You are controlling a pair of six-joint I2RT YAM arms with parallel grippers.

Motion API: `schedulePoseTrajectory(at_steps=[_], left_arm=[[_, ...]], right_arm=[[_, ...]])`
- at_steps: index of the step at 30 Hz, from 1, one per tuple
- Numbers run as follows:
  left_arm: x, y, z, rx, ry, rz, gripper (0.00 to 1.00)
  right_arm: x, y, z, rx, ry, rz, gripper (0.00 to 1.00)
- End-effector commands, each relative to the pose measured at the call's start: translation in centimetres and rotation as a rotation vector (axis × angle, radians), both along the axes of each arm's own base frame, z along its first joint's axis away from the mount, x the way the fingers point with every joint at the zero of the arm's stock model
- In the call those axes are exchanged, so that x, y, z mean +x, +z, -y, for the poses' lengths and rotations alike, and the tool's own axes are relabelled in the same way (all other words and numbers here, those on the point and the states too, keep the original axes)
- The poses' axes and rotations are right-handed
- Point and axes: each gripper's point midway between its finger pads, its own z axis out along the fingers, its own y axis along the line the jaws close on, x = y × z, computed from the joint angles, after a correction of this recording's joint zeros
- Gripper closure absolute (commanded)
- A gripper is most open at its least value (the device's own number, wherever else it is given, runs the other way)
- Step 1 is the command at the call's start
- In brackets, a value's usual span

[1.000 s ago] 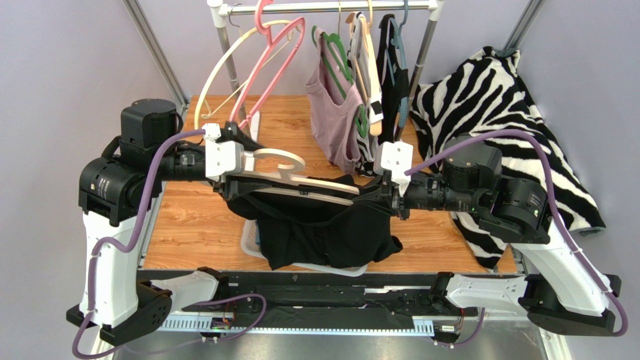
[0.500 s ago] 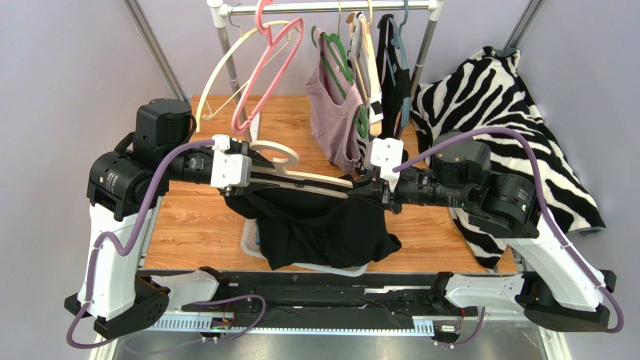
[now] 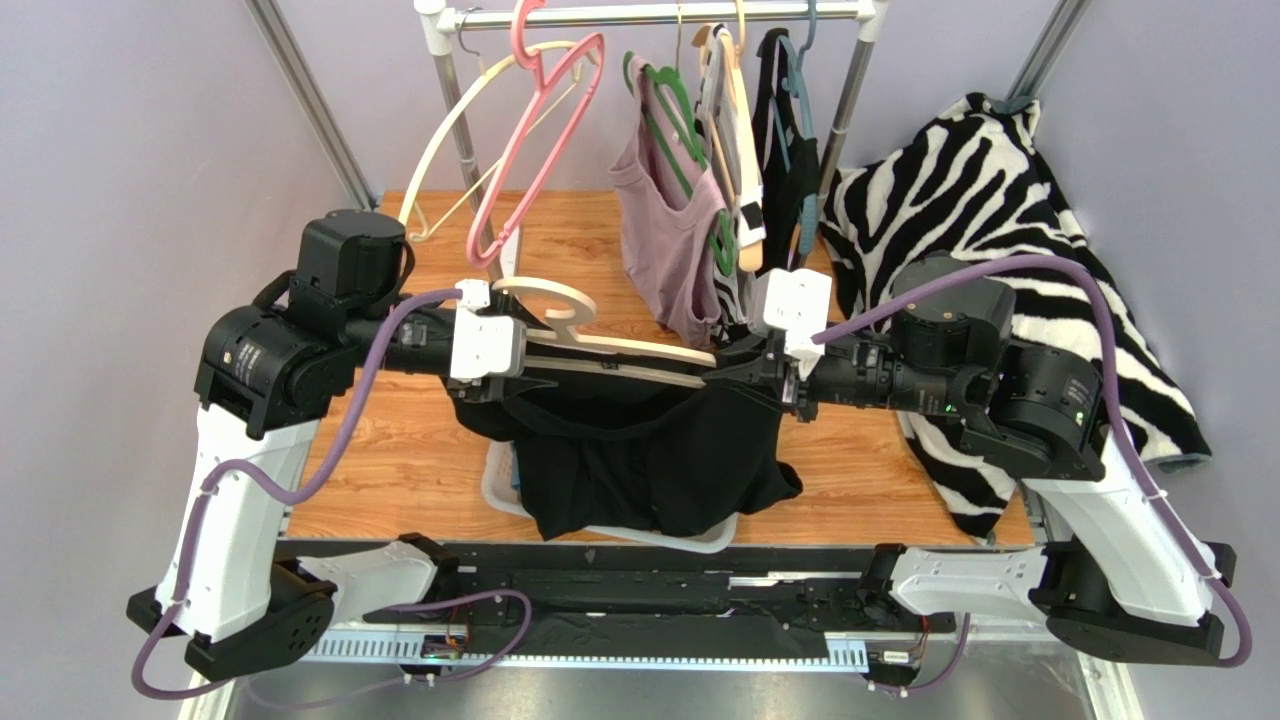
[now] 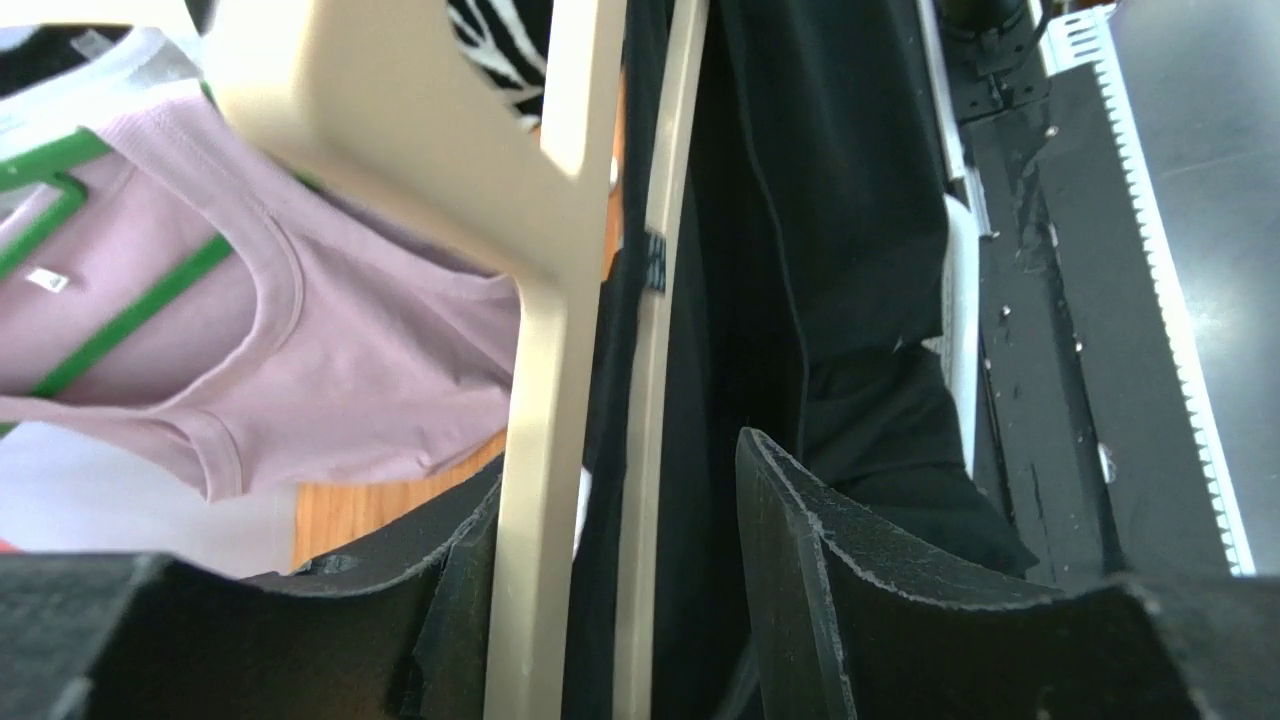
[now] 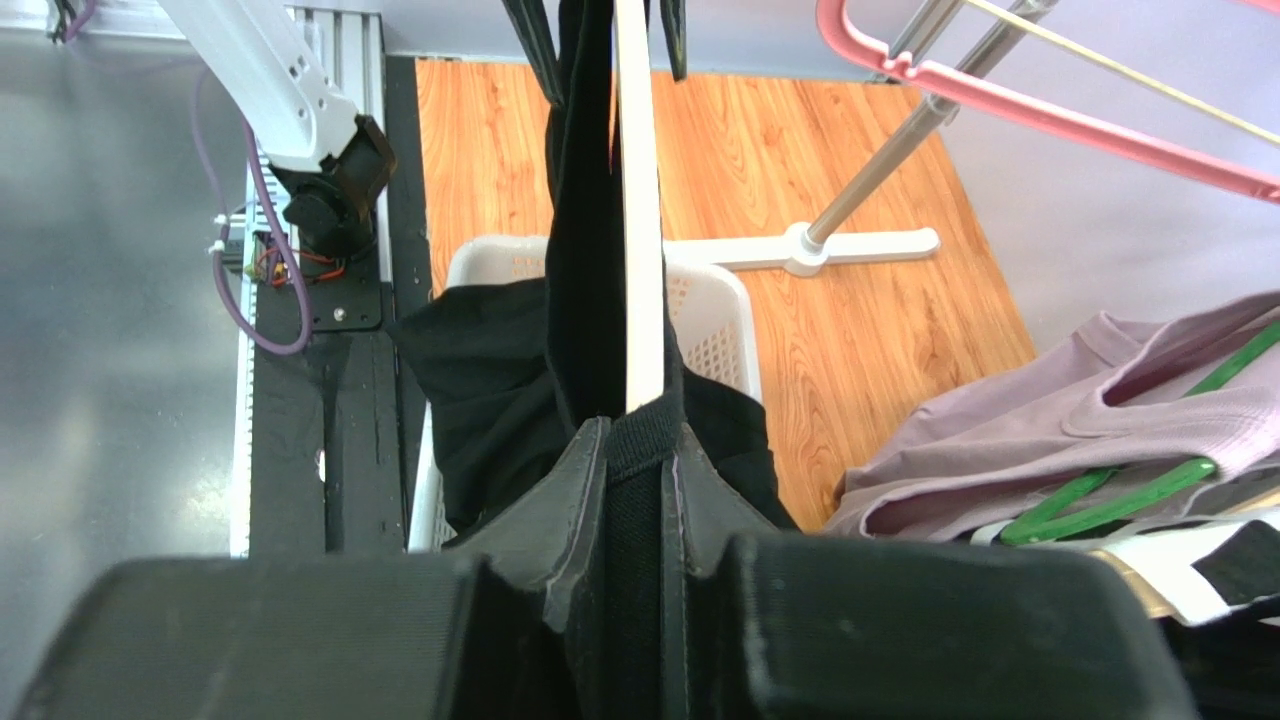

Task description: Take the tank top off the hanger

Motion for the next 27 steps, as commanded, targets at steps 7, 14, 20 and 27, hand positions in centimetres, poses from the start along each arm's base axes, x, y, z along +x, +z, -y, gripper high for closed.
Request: schedulePoseTrajectory(at_steps=[7,14,20,27], left_arm=[[-3.3,-3.7,-2.6,0.145,0.02,-0.157,0.83],[-3.4,-2.4,-2.6,0.114,0.016,-0.119,1.0],[-3.7,-1.9,-2.9,0.098,0.035,-0.093,1.0],[-2.7,-0.8,-3.6,0.082,0.129,-0.038,1.0]], right_arm=[[-0.7,3.5,0.6,0.094,0.029,0.083,1.0],[1.2,2.5,-0.2,0.102,-0.049,0.087,0.95],[4.0,2.6,0.9,0.161,-0.221,0.135,0.8],[5.9,3.2,4.2,0.269,-0.429,0.148,0.43]])
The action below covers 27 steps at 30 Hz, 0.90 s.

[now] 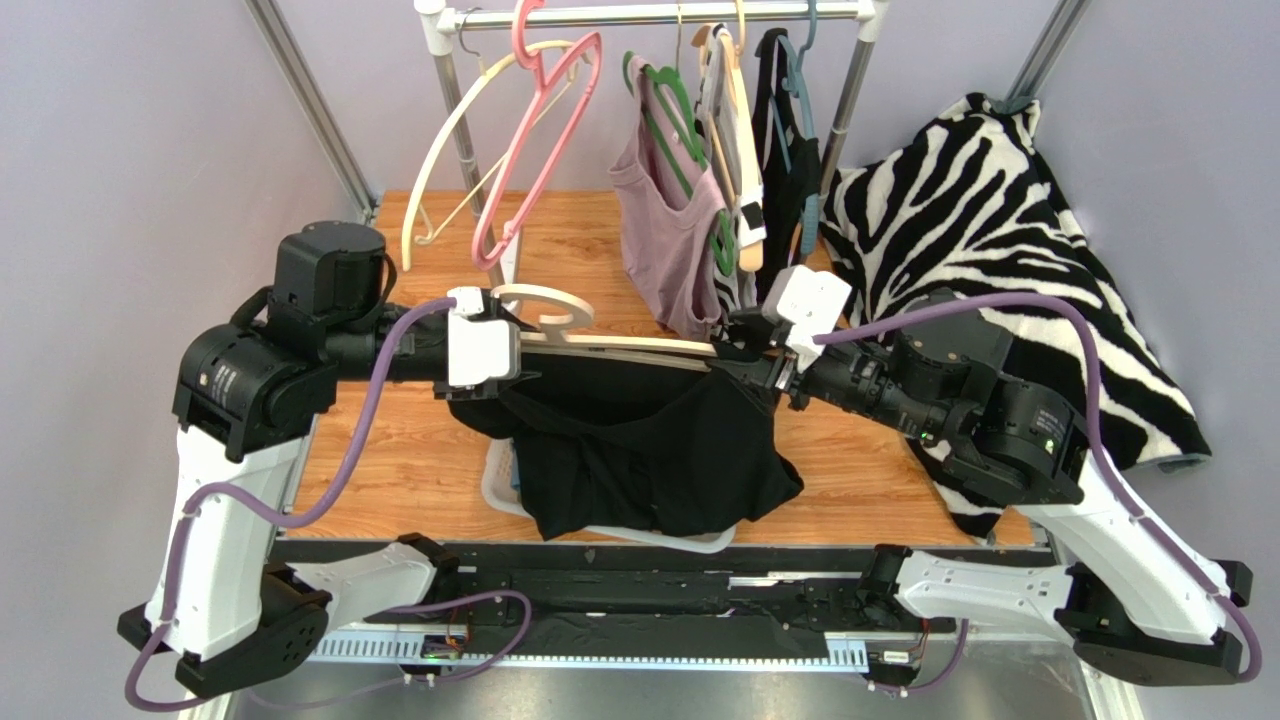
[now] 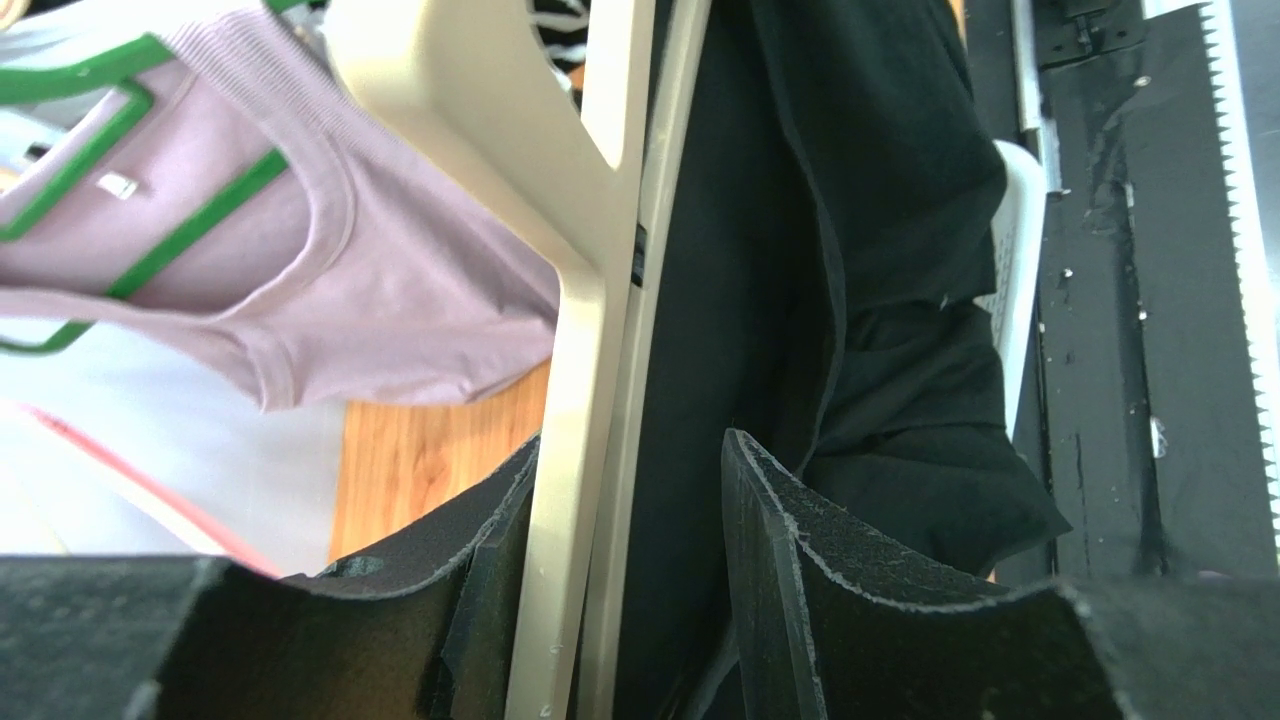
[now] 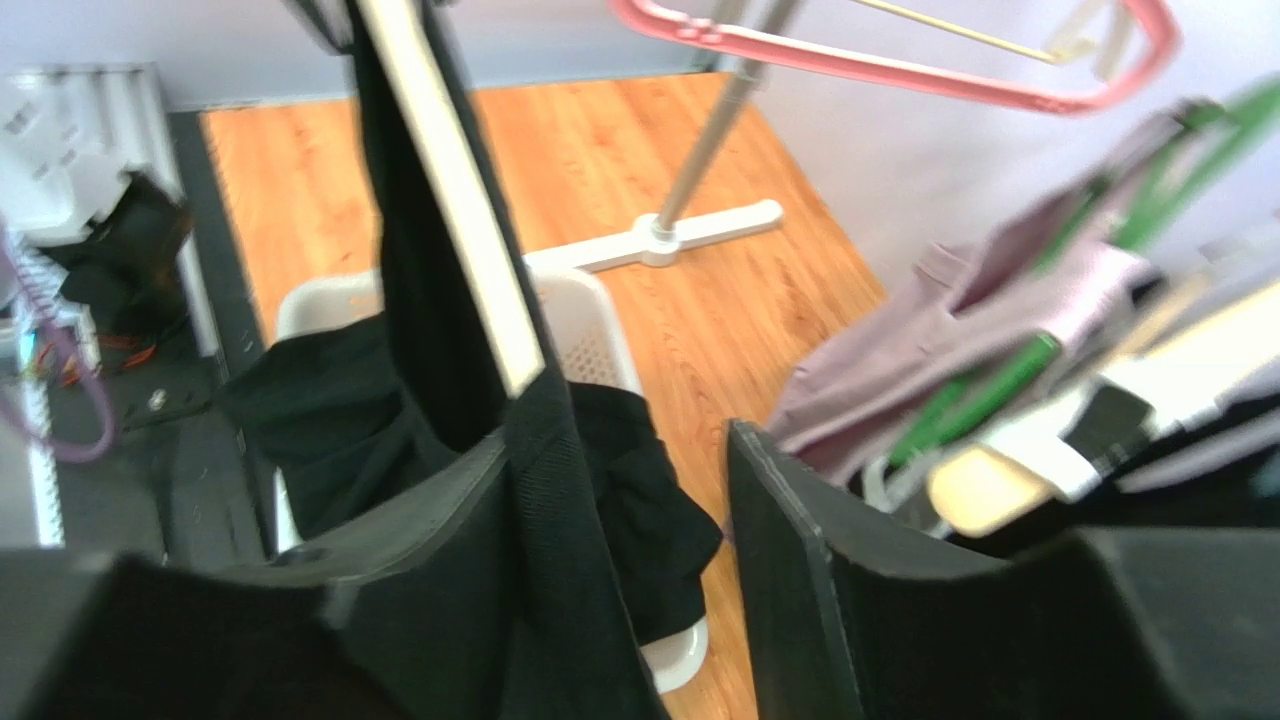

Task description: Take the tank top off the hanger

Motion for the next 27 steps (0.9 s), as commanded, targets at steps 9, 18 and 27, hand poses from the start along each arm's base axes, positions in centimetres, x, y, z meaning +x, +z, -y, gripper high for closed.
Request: schedulePoseTrajectory(at_steps=[9,18,27], left_arm=[[-0.9,0.9,-2.9,-0.026,0.209,-0.047,1.0],[1.3,1.8,-3.3,-0.057,0.322,-0.027,1.0],[1.2,2.0,-3.4,-0.072,0.327,-0.03,1.0]], right_arm=[[0.7,4.4,6.5,0.281,-0.254,0.046,0.25],[-0.2,0.6,5.7,0.296,-0.21,-0.049,0.28],[-2.7,-2.8,2.0,0.255,-0.008,-0.161,0.29]])
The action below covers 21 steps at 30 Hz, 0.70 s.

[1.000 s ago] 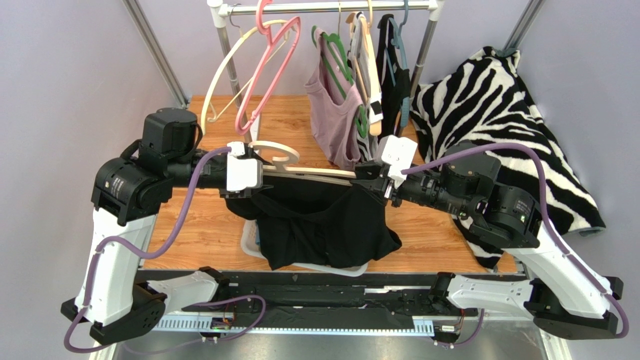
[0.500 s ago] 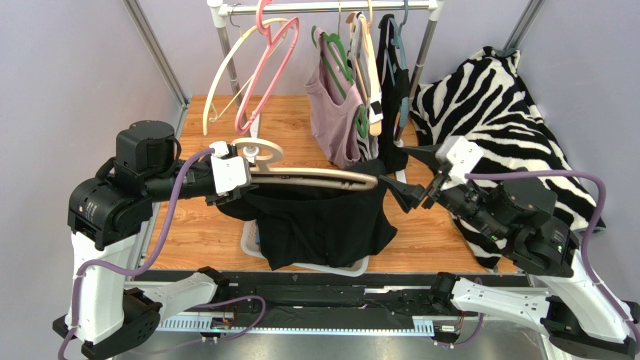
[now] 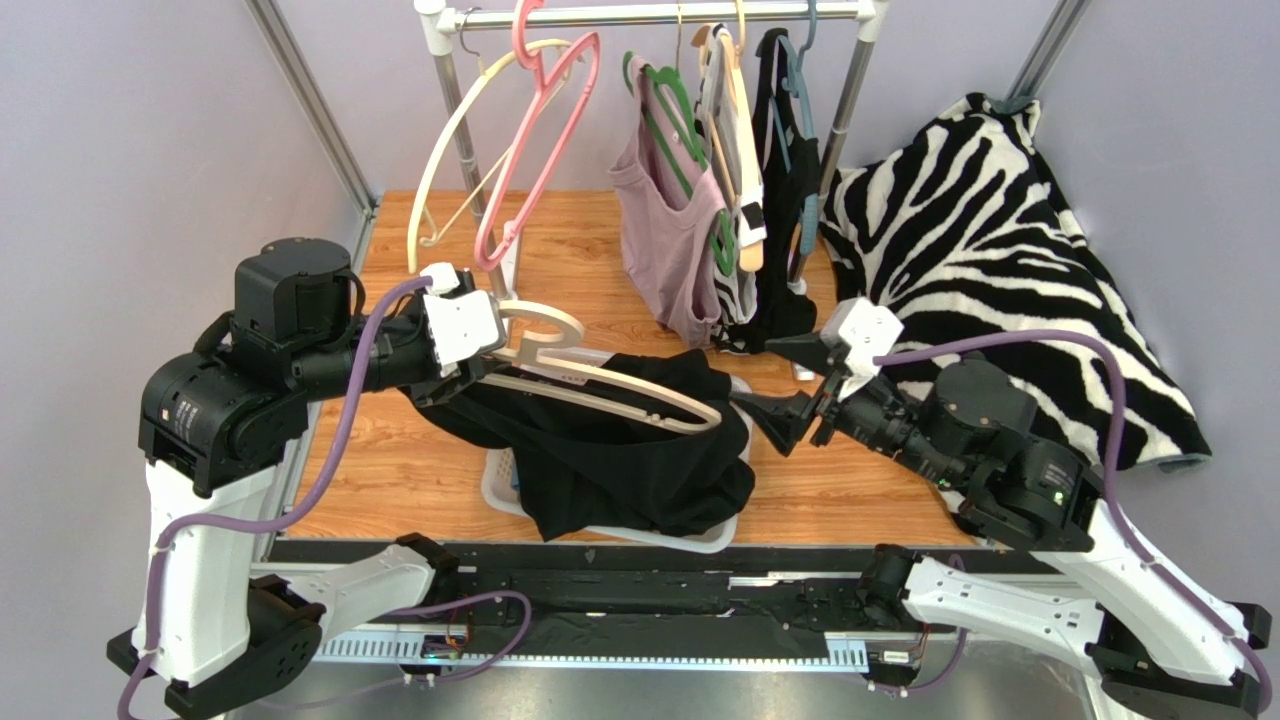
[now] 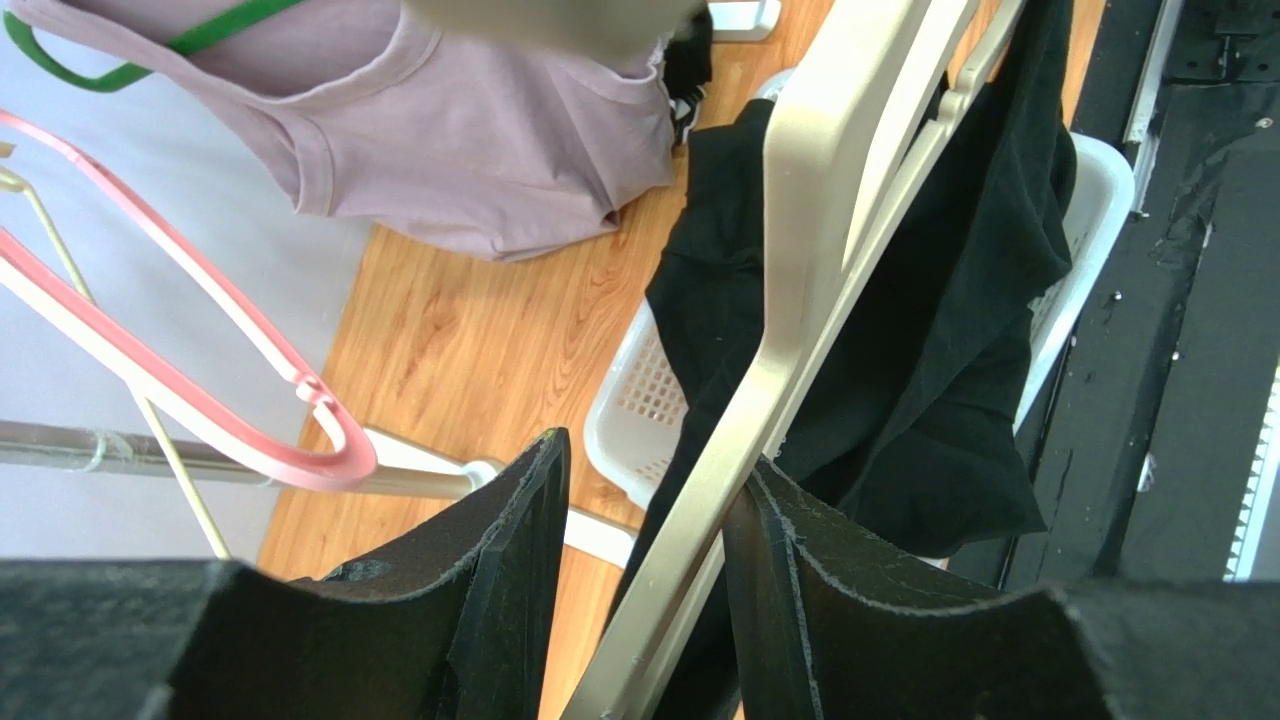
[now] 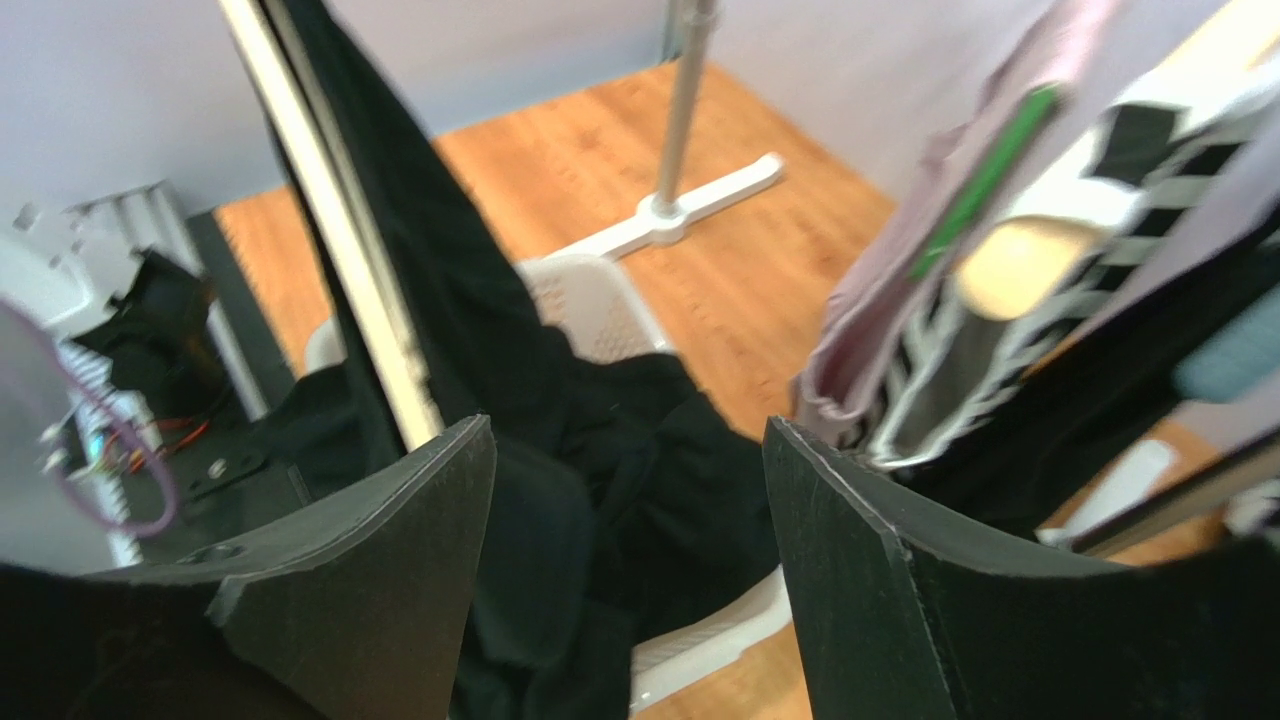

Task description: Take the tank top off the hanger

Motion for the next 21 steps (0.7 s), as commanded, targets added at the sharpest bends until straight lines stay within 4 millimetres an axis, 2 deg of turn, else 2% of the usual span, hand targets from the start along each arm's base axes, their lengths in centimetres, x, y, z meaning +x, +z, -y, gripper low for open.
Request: schedulePoseTrajectory(at_steps=[1,5,9,12,14,20,21], left_arm=[[0.6,1.5,0.1,-0.054,0.028,0.038,1.0],[0.9,1.6,0.2,-0.072,0.044,0.028,1.0],[2.0,2.9,-0.5,-0.116,0.135,0.05,1.0],[3.0,4.1,-1.6,-0.168,0.24,0.066,1.0],[2.7,4.7,-1.7,-0.198,0.245,0.063,1.0],[0.8,4.9,-0.8,-0.243,0.16,0.021,1.0],[0.4,5.0,-0.7,-0.245,0.145,0.016,1.0]], right_arm=[[-2.3,1.2,-1.9,0.078,0.154,-0.012,0.29],[-2.6,1.3,-2.2,0.077,0.18,-0.003,0.32],[-2.7,-0.2,-2.6,0.056,0.189,-0.048,0.4],[-2.4,-1.3,-2.3,0.058,0.164,-0.072,0.41],[-2.3,-2.2,-2.3,0.056,0.152,-0.085,0.41],[-1.0,-1.8,-2.0,0.072,0.09,-0.046,0.46],[-0.1,-1.4,-1.6,0.083,0.039,-0.03,0.46]])
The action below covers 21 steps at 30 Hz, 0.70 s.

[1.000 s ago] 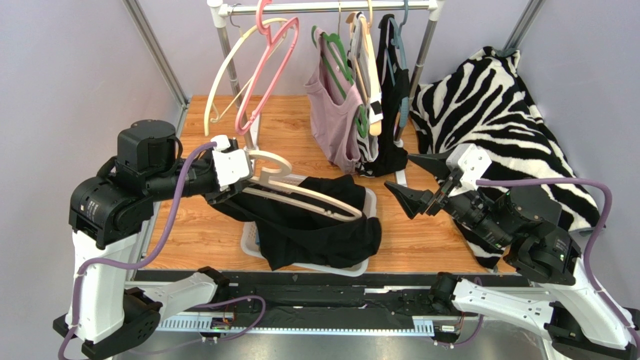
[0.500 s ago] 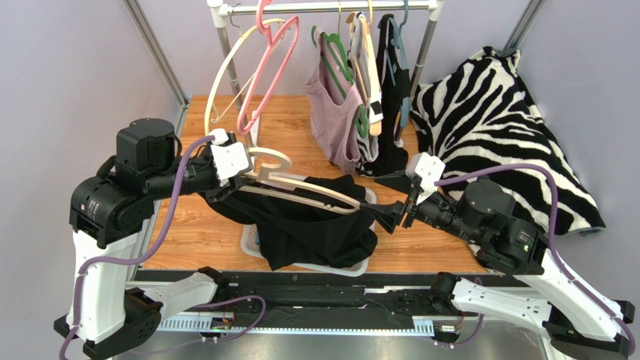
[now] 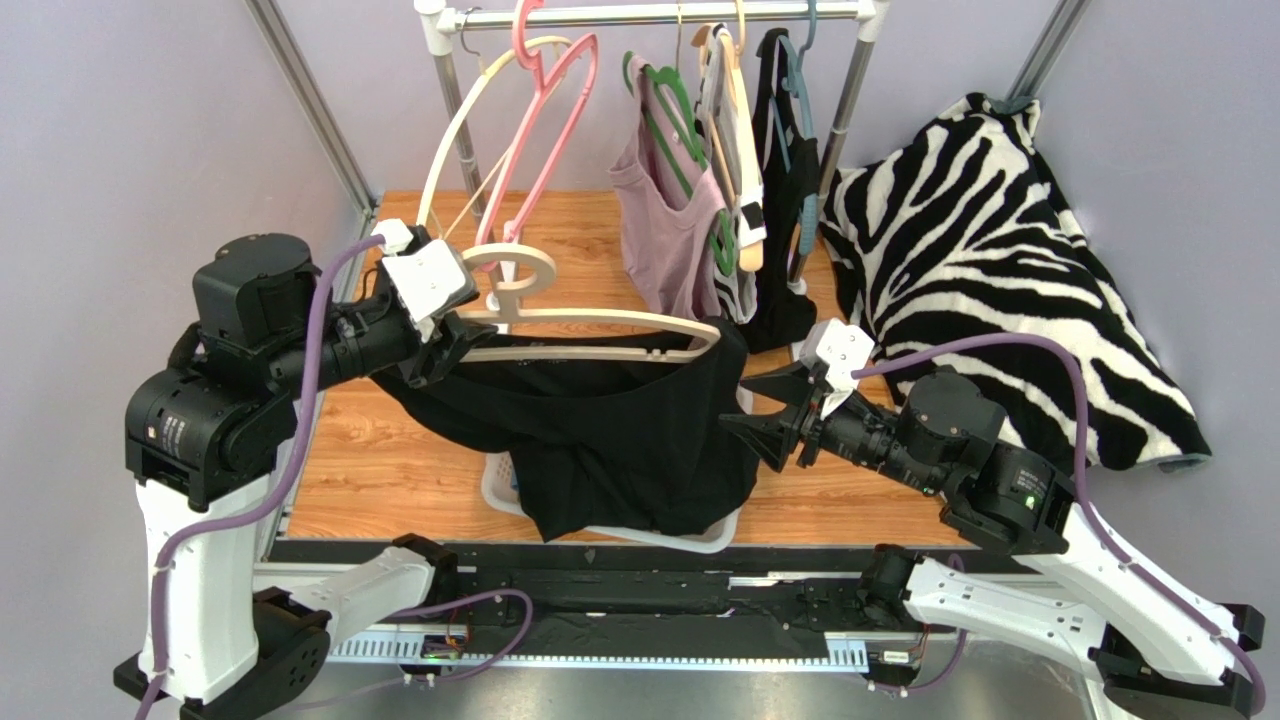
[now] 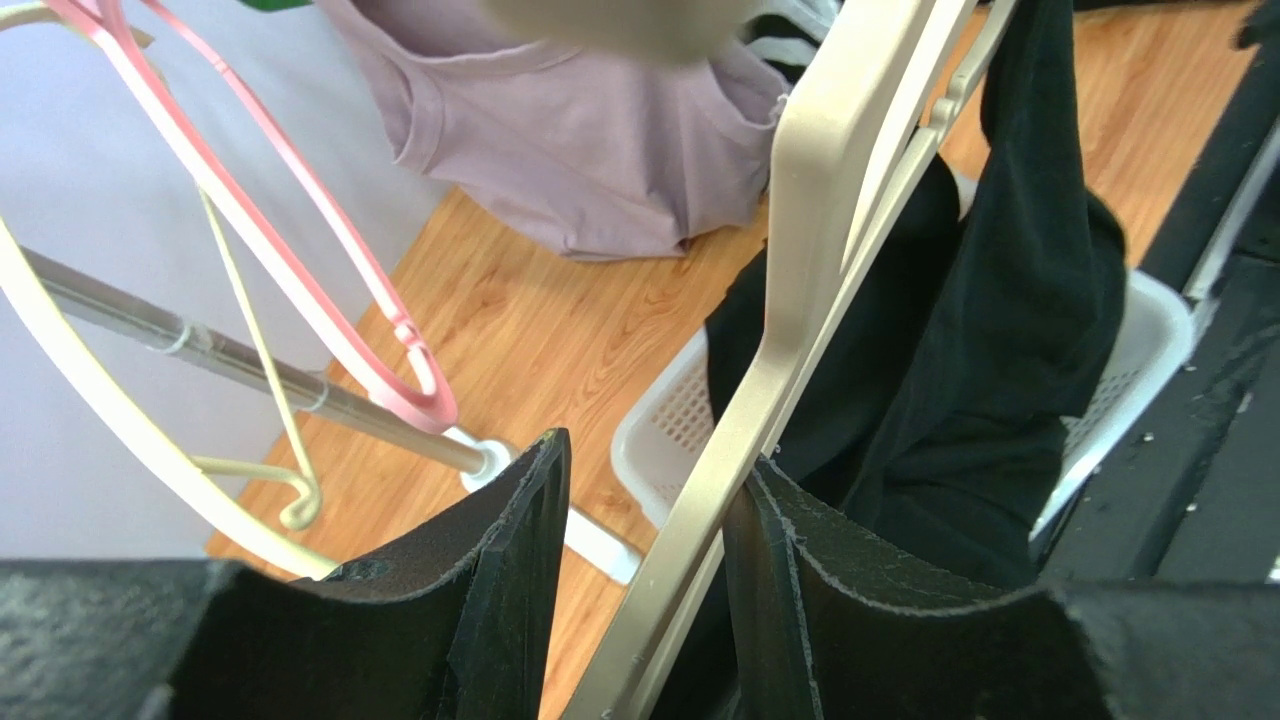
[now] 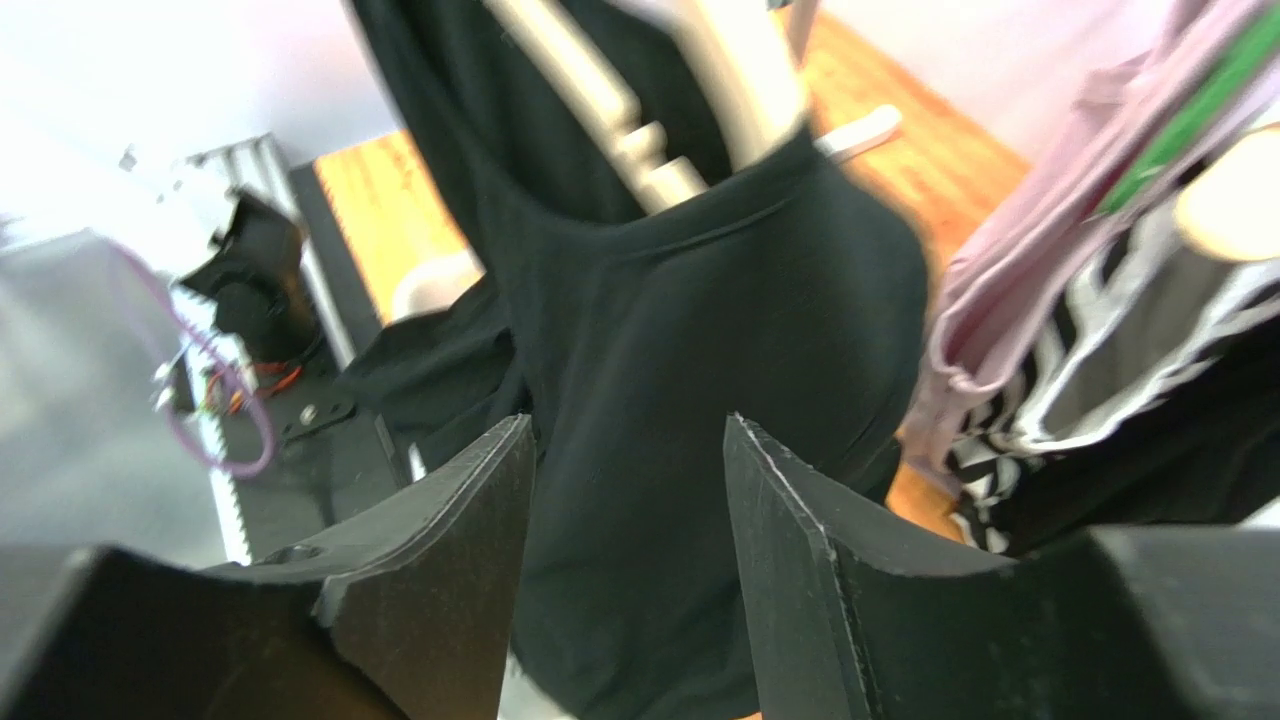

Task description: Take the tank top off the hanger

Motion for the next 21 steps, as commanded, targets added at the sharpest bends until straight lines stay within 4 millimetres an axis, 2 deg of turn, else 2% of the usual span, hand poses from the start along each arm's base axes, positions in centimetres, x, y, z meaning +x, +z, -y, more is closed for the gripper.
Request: schedulePoseTrajectory(at_steps=[1,4,7,8,10,11,12,16,19,21], left_arm=[[-2.3,2.4,1.0,-0.095,-0.089,0.032,1.0],[-3.3,2.4,1.1,-0.101,-0.121,0.034,1.0],[-3.4,2.6,0.8,-0.103,-0.111,0.042,1.0],[-3.5,2.7,0.8,-0.104,-0.108,0.047,1.0],[-3.4,2.8,0.5,-0.101,-0.089,0.056,1.0],[-3.3,2.8,0.3,-0.1,-0.079,0.062,1.0],[-3.2,3.0,-0.1,-0.1,-0.057,0.076,1.0],[-2.5,3.5,-1.1,-0.1,0.021,0.105,1.0],[-2.3,3.7,-1.4,-0.107,0.043,0.109,1.0],[-2.1,3.8,-1.4,-0.11,0.049,0.112,1.0]], right_arm=[[2.0,3.1,0.3,0.085,-0.101,0.084,0.46],[3.1,3.6,0.1,0.086,-0.138,0.118,0.46],[3.2,4.1,-0.6,0.098,-0.122,0.125,0.57],[3.3,3.9,-1.1,0.093,-0.114,0.117,0.69],[3.1,3.7,-1.7,0.088,-0.087,0.106,0.81],[3.0,3.2,-2.0,0.077,-0.073,0.092,0.91],[2.9,2.7,-1.9,0.059,-0.069,0.08,0.95],[2.5,1.4,-1.0,0.038,-0.086,0.055,0.93],[2.4,1.2,0.3,0.038,-0.118,0.063,0.86],[2.4,1.3,1.0,0.041,-0.135,0.066,0.73]])
